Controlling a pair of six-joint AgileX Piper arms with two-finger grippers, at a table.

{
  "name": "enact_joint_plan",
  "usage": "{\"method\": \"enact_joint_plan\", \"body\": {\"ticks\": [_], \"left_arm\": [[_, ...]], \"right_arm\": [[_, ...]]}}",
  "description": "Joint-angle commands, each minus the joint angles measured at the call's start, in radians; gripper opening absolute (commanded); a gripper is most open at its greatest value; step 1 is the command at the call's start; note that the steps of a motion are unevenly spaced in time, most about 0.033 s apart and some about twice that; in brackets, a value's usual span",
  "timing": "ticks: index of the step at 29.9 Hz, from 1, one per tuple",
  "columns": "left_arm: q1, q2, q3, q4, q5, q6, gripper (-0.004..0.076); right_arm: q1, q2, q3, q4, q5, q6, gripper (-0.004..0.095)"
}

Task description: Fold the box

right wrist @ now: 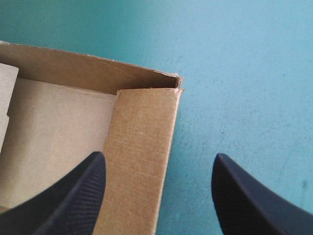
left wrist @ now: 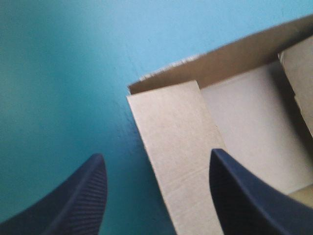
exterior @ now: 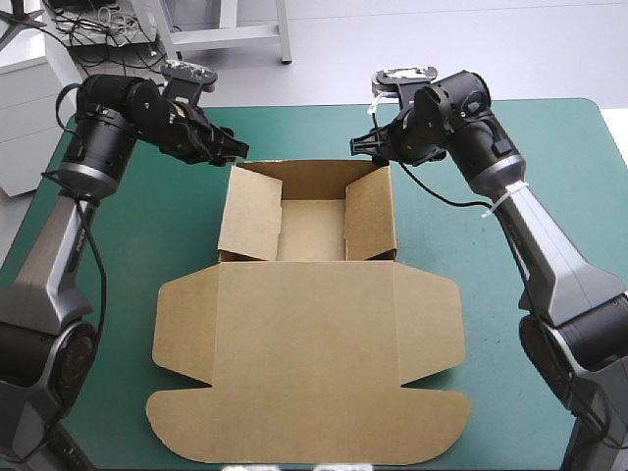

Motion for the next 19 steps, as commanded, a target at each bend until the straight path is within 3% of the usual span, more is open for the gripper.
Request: {"method": "enact_joint_plan", "body": {"ticks": [1, 7, 19], "left_arm": [[-0.005, -0.114, -0.071, 0.116, 0.038, -0.007, 0.0311], [-0.005, -0.263, -0.024, 0.318, 0.038, -0.009, -0.0008], [-0.005, -0.588, 0.303, 0.318, 0.037, -0.003, -0.0010]], "right_arm": [[-0.001, -0.058, -0.033, -0.014, 0.009, 0.000, 0.0583], [-0.001, -0.035, -0.033, -0.009, 0.009, 0.004, 0.0581], [-0.001, 0.097, -0.020, 0.031, 0.009, -0.002, 0.0579]]}}
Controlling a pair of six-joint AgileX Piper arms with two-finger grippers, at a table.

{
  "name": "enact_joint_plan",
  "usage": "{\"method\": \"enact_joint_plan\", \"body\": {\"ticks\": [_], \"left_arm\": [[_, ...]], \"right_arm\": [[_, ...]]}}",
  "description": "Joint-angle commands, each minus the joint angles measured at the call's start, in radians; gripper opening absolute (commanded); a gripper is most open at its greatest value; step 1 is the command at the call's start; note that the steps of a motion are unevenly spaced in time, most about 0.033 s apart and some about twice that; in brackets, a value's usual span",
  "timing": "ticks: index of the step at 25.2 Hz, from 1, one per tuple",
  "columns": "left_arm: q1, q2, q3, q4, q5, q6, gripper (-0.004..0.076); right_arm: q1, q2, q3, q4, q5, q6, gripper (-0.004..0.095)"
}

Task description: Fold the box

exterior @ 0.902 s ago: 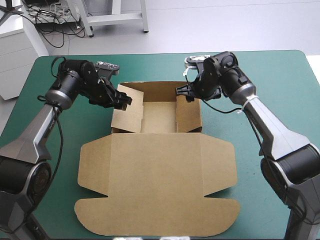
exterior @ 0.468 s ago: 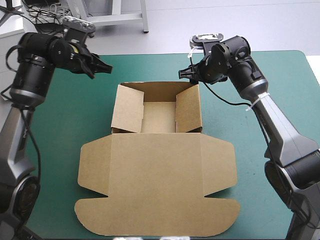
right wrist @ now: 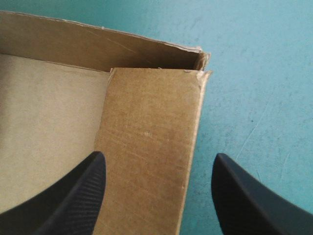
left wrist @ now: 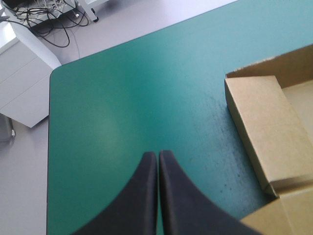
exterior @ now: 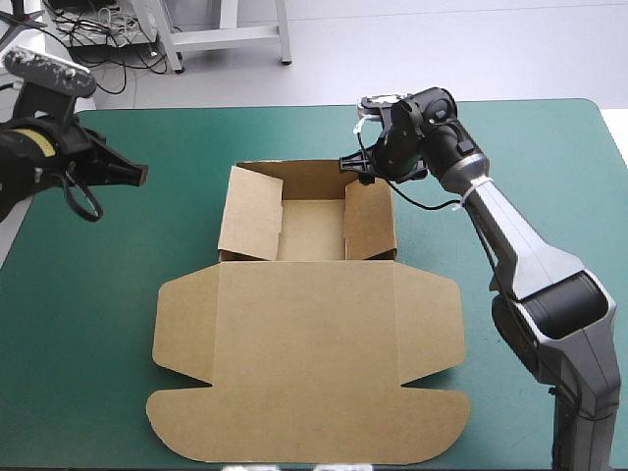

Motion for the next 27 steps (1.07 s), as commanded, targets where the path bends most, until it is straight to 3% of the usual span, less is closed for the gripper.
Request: {"method": "enact_joint_plan", "body": {"ticks": [1, 5, 14, 17, 21, 27], "left_arm": [[-0.005, -0.101, 0.087, 0.036, 0.034, -0.003, -0.0010], [-0.005, -0.173, 0.187, 0.052, 0.032, -0.006, -0.0010], [-0.005, -0.345, 0.349, 0.032, 0.012, -0.040, -0.0010], [-0.005, -0.409, 0.408, 0.030, 0.016, -0.043, -0.0010], [-0.005, -0.501, 0.526, 0.023, 0.034, -0.052, -0.0010], [-0.005, -0.653, 0.773, 0.012, 0.034, -0.121, -0.0010]], "right_arm": [[-0.001, -0.044, 0.005, -0.028, 0.009, -0.020, 0.0580], [-0.002, -0.045, 0.075, -0.057, 0.009, -0.018, 0.0580], [-0.002, 0.005, 0.138, 0.072, 0.009, -0.018, 0.0556], [-0.002, 0.011, 0.138, 0.096, 0.009, -0.054, 0.0423], [-0.002, 0.011, 0.138, 0.091, 0.009, -0.052, -0.0009], [-0.031, -0.008, 0.136, 0.052, 0.009, -0.052, -0.0019]]}}
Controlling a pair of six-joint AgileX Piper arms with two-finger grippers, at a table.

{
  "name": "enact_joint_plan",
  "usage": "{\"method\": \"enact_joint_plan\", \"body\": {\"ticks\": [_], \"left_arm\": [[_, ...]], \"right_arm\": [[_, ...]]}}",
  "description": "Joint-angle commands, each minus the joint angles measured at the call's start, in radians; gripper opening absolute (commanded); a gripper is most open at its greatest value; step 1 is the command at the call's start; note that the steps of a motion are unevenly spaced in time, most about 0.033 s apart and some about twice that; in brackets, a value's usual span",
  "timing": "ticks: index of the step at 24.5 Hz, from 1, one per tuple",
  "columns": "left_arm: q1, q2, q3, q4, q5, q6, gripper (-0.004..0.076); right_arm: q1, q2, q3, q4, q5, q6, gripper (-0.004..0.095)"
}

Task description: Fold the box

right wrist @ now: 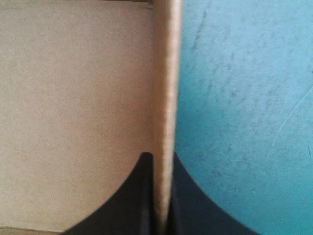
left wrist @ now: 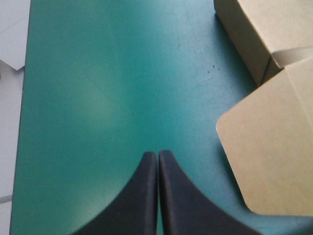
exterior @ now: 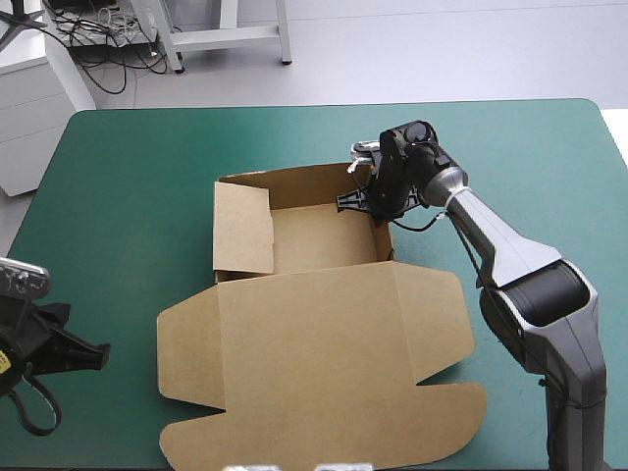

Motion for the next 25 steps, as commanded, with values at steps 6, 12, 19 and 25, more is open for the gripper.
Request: {"method": "enact_joint_plan", "body": {"ticks": [6, 12, 19, 25], "left_arm": [[-0.005, -0.179, 0.261, 0.007, 0.034, -0.090, -0.0010], [-0.005, -0.273, 0.392, -0.095, 0.034, -0.092, -0.0010], [-0.005, -0.276, 0.397, -0.169, 0.034, -0.092, -0.0010], [-0.005, -0.276, 0.397, -0.173, 0.034, -0.085, -0.0010]], "right_arm": [[-0.290, -0.204, -0.025, -0.045, 0.025, -0.082, -0.0019], [-0.694, -0.275, -0.023, -0.046, 0.025, -0.176, -0.0019], [-0.937, -0.275, -0.023, -0.062, 0.025, -0.206, -0.0018], [-1.001, -0.267, -0.023, -0.062, 0.025, -0.189, 0.0008]]}}
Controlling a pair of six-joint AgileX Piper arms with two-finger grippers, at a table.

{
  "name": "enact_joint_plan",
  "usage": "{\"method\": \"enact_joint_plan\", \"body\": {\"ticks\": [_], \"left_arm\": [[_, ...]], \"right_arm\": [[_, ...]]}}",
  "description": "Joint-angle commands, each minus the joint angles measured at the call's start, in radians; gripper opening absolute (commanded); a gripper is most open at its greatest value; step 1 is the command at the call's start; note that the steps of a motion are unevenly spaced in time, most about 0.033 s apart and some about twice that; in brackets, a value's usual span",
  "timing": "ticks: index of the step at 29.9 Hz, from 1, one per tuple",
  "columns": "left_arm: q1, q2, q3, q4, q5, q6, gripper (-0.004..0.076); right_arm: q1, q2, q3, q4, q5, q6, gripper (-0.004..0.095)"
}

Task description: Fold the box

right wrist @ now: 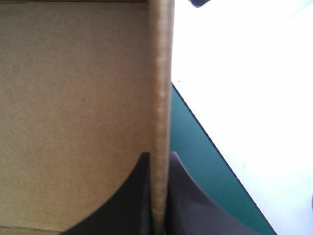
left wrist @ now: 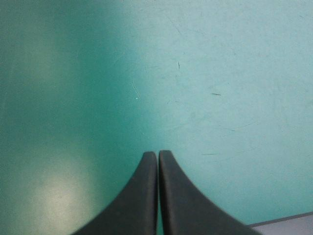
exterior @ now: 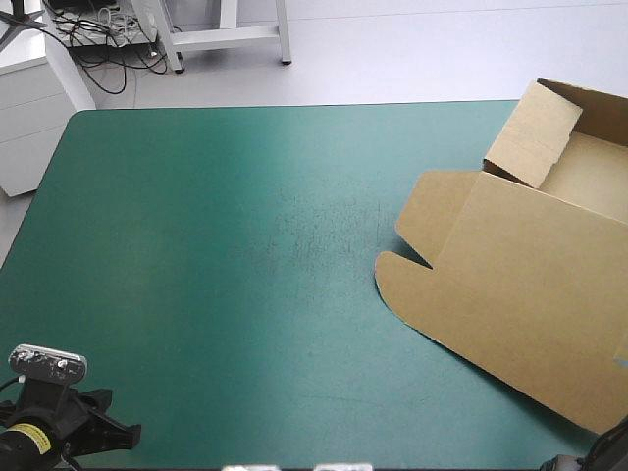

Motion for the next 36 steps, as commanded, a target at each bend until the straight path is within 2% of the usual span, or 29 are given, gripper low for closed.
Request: {"method": "enact_joint_plan", "body": {"ticks": [1, 7, 9, 18, 26, 29, 31, 34, 36], "left_arm": [[-0.005, 0.010, -0.022, -0.007, 0.034, -0.005, -0.0010], [-0.005, 0.010, -0.022, -0.007, 0.034, -0.005, -0.0010], [-0.005, 0.010, -0.022, -0.006, 0.034, -0.005, -0.0010], [-0.005, 0.010, -0.022, 0.005, 0.034, -0.005, -0.0010], [-0.005, 0.010, -0.022, 0.031, 0.034, -0.005, -0.0010], [-0.005, 0.010, -0.020, 0.032, 0.013, 0.038, -0.0010], [-0.005, 0.010, -0.021, 0.032, -0.026, 0.065, -0.0010], [-0.005, 0.010, -0.021, 0.019, -0.071, 0.066, -0.0010], [-0.005, 0.010, -0.016, 0.018, -0.084, 0.066, -0.0010]], "right_arm": [[-0.017, -0.055, -0.025, 0.013, 0.010, 0.008, 0.0041], [-0.017, -0.046, -0.025, 0.024, 0.010, 0.008, 0.0383], [-0.017, -0.044, -0.025, 0.024, 0.010, 0.008, 0.0438], [-0.017, -0.071, -0.025, -0.019, 0.010, 0.006, 0.0444], [-0.017, -0.175, -0.014, 0.015, 0.010, -0.047, 0.0443], [-0.017, -0.254, 0.030, 0.047, 0.010, -0.047, 0.0388], [-0.017, -0.310, 0.079, 0.087, 0.010, -0.059, 0.0271], [-0.017, -0.427, 0.198, 0.215, 0.010, -0.148, -0.0006], [-0.017, -0.519, 0.283, 0.289, 0.010, -0.172, 0.0002]]}}
